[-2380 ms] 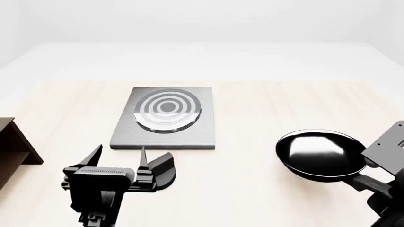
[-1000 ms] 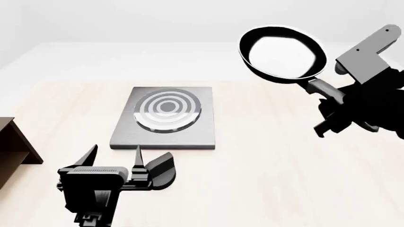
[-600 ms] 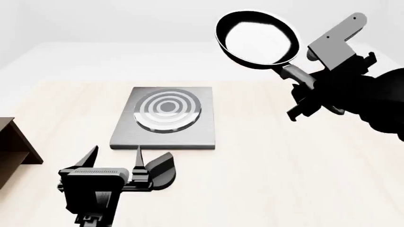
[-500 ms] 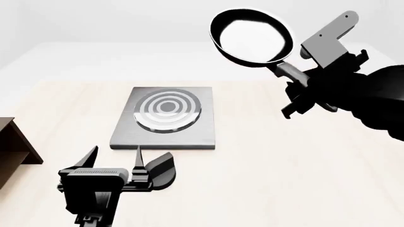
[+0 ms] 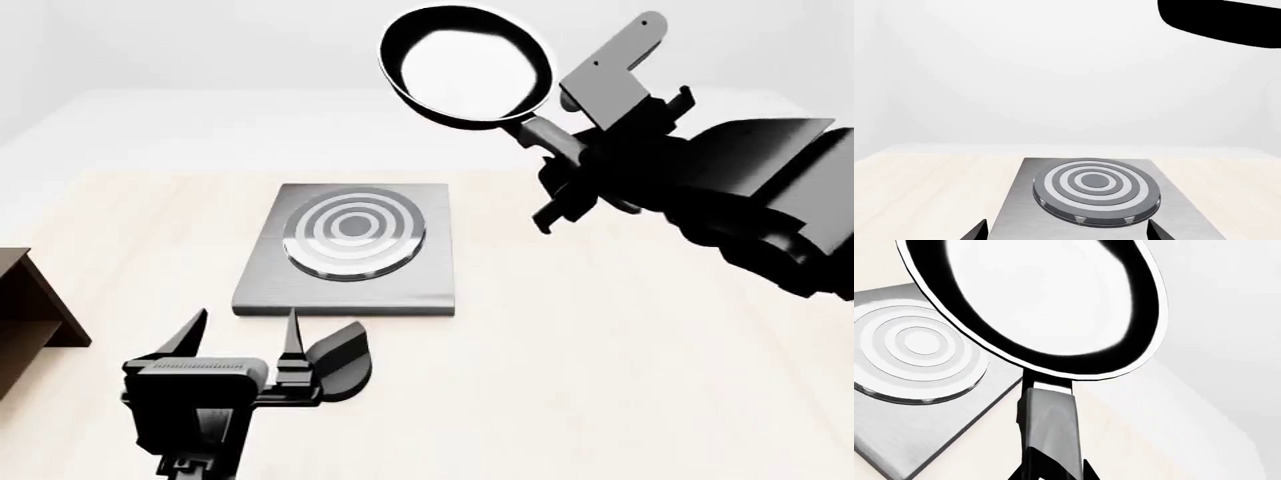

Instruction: Turn on the stove and put the frying pan on it.

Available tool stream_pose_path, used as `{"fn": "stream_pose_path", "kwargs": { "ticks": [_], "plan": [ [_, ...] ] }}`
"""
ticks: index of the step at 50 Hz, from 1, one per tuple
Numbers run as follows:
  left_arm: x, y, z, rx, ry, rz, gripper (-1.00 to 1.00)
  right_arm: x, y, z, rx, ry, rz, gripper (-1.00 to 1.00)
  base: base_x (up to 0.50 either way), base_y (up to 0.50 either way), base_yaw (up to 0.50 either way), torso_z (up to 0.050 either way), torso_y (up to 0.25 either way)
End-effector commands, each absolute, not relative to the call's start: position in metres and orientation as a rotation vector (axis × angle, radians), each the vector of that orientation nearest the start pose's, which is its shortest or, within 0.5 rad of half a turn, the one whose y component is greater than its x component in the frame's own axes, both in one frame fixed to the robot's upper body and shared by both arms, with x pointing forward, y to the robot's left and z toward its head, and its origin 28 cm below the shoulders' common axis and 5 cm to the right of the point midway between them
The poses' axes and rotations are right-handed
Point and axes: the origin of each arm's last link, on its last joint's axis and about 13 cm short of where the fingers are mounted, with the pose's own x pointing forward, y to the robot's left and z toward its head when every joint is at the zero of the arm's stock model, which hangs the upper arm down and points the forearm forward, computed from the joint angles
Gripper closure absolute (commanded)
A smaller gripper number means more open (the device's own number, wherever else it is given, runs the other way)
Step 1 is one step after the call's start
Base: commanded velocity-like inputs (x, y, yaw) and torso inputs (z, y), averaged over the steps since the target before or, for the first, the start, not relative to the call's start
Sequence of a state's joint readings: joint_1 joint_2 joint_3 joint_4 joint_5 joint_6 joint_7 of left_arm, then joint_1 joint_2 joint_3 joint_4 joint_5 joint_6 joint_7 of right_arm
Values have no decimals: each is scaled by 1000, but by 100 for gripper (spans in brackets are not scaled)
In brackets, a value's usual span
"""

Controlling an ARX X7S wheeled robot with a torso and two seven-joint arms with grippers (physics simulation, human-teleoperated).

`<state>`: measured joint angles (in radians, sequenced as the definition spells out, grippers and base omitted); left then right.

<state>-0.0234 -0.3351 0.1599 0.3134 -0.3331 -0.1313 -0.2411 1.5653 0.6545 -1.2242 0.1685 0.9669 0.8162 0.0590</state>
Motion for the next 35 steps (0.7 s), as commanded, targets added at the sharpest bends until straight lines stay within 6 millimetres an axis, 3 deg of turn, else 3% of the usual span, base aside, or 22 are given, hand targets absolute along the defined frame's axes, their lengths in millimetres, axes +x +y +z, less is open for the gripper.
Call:
{"fn": "stream_pose_path", "kwargs": {
  "ticks": [1,35],
  "plan": [
    [211,234,75,-28,-136,-17,-100,364,-131,296,-644,133,344,100,0,0,0,0,0],
    [210,235,78,-93,-154,-46,-100,381,-80,270,-650,94,449,100,0,0,0,0,2]
  ]
}}
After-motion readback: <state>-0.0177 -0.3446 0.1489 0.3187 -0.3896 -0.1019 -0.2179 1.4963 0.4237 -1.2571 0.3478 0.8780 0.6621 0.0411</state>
